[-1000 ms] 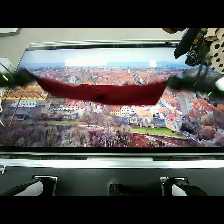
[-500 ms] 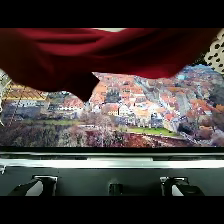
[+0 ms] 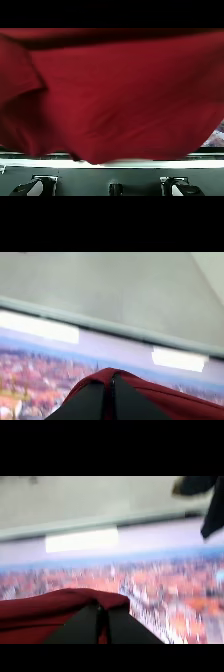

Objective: Fold the clothes and pants, and hang the long-sleeved shirts on hangers.

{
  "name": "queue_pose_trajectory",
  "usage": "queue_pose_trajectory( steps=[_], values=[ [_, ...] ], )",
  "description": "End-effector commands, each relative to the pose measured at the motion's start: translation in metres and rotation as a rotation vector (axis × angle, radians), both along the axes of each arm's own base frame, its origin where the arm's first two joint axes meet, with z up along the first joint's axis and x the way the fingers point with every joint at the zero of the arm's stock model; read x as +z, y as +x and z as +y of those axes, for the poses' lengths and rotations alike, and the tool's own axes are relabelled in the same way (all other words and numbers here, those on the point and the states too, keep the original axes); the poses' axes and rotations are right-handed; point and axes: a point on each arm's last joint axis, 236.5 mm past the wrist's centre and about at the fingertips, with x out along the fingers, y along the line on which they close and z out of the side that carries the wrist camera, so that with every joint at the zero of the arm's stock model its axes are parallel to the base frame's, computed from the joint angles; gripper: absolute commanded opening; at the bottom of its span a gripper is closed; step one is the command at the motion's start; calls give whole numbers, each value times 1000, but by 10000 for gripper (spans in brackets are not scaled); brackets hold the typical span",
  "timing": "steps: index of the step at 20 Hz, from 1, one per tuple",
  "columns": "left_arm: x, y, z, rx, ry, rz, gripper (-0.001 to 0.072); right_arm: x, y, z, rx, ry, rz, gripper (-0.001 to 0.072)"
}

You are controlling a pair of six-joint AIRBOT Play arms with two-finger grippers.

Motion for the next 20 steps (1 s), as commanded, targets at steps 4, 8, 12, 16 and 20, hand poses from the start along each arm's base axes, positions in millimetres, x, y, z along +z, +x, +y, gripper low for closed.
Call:
queue_pose_trajectory(
  steps=[4, 8, 12, 16, 20],
  values=[
    [-201, 141, -34, -281, -76, 424, 15, -171, 130, 10, 114, 94, 511, 34],
    [-340, 229, -32, -278, -121, 563, 15, -290, 210, -1, 96, 130, 678, 33],
    [-421, 283, -12, -227, -137, 586, 15, -373, 259, -10, 50, 161, 718, 33],
    [-437, 302, 4, -209, -137, 591, 15, -402, 270, -38, -48, 95, 732, 33],
    [-453, 275, 6, -270, -123, 710, 15, -412, 256, -43, -50, 61, 799, 33]
  ],
)
